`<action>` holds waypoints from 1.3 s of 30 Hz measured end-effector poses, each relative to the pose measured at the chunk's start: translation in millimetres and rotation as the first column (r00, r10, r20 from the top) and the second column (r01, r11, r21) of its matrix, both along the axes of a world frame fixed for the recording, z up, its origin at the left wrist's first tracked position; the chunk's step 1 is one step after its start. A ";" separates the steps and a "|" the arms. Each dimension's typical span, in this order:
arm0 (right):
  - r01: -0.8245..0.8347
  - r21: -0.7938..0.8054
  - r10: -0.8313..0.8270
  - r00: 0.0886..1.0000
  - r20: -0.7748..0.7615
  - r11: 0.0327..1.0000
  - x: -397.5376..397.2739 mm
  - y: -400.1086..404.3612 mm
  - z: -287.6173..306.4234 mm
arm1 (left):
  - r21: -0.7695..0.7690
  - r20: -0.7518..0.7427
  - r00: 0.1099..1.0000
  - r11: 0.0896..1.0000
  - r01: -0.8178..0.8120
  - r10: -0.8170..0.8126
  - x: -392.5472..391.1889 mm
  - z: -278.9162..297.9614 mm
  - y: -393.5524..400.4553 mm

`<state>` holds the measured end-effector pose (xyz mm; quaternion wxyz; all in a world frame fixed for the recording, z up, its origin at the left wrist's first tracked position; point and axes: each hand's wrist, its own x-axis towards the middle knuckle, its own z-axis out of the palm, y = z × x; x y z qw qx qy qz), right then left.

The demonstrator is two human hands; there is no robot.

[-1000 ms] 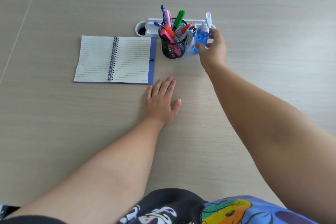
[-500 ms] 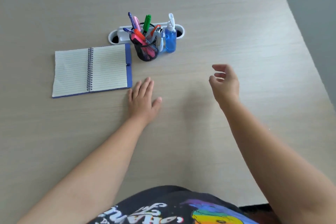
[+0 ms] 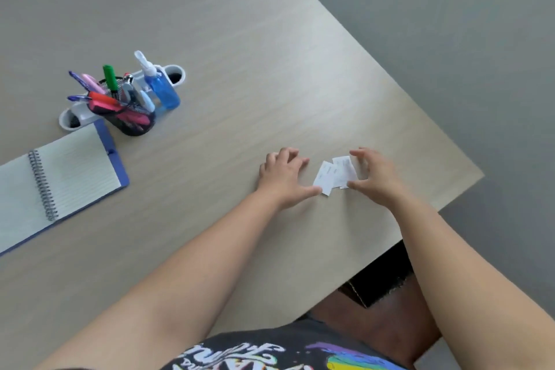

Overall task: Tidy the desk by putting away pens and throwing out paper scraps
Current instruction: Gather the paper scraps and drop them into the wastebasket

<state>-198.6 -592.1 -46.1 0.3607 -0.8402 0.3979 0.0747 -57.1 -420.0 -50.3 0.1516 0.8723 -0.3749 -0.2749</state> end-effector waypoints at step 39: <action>0.738 0.637 -0.974 0.141 0.178 0.223 -199.7 48.2 -18.7 | -0.177 -0.711 0.703 0.971 -0.161 -0.013 -162.6 5.2 -55.7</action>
